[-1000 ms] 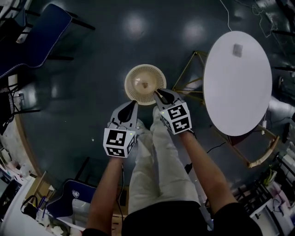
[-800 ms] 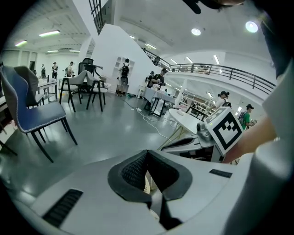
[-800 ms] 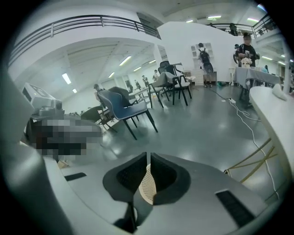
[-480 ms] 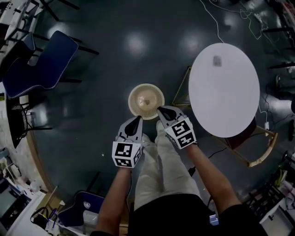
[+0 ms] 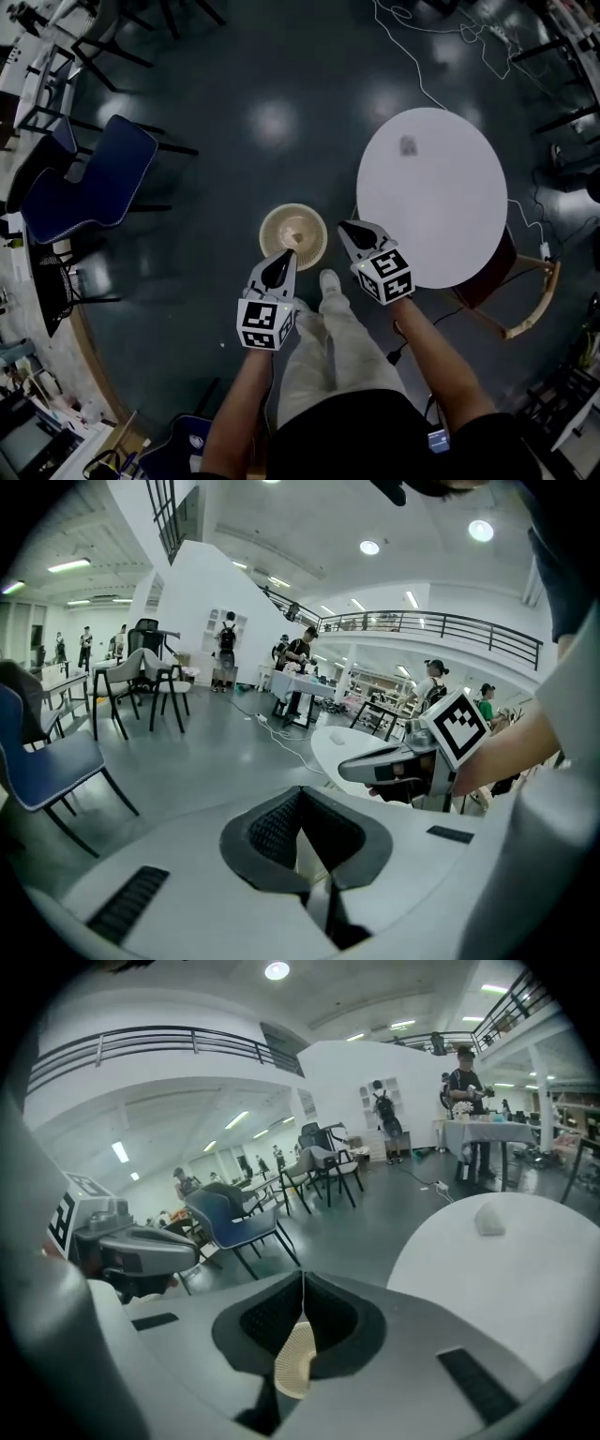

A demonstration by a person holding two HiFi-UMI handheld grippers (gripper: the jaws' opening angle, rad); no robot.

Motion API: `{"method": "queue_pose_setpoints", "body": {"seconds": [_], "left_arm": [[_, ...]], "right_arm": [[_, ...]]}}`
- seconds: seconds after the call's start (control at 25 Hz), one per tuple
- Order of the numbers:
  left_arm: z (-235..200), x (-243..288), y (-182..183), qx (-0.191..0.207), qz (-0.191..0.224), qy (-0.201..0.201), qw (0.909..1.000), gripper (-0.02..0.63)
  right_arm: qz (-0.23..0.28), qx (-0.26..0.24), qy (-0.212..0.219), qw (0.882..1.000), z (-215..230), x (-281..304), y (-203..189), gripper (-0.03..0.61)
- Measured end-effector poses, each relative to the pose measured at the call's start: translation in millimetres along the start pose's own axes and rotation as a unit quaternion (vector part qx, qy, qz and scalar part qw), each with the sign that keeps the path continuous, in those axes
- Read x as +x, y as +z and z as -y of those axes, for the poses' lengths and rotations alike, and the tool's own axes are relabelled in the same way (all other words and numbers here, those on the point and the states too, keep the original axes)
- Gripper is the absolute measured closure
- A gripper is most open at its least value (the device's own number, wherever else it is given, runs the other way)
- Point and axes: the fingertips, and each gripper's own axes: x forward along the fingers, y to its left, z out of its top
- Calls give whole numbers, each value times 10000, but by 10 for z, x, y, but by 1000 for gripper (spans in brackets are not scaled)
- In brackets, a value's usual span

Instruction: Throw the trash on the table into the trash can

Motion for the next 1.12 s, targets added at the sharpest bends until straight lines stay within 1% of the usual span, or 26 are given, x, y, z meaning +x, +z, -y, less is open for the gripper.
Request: {"method": "queue_pose_setpoints", "body": {"seconds": [0.28,0.48,0.68,0.72,0.76,0.8,0.96,1.12], "left_arm": [[269,372,246,170,18,-274,9995,606],[435,645,314,191,-34,-413,9990,606],[464,823,320,200,-109,-489,9985,606],[460,853,308,191,-121,-495,9985,606],[457,889,285,185,-141,-503,9985,606],[458,931,257,186,-171,-518,9983,606],[518,1135,201,210,-254,-639,9974,606],[584,1276,209,220,-262,-770,9964,606]], "right_arm": [[96,-90,-775,9969,740,-248,276,554],[115,-248,-1098,9936,1229,-343,429,554],[107,-279,-1244,9918,1646,-276,526,551],[89,-277,-1261,9916,1726,-247,539,525],[60,-263,-1275,9915,1807,-217,545,464],[34,-245,-1305,9911,1893,-190,550,440],[25,-256,-1605,9867,2282,-112,598,405],[-56,-143,-1923,9812,2603,-7,574,343]]}}
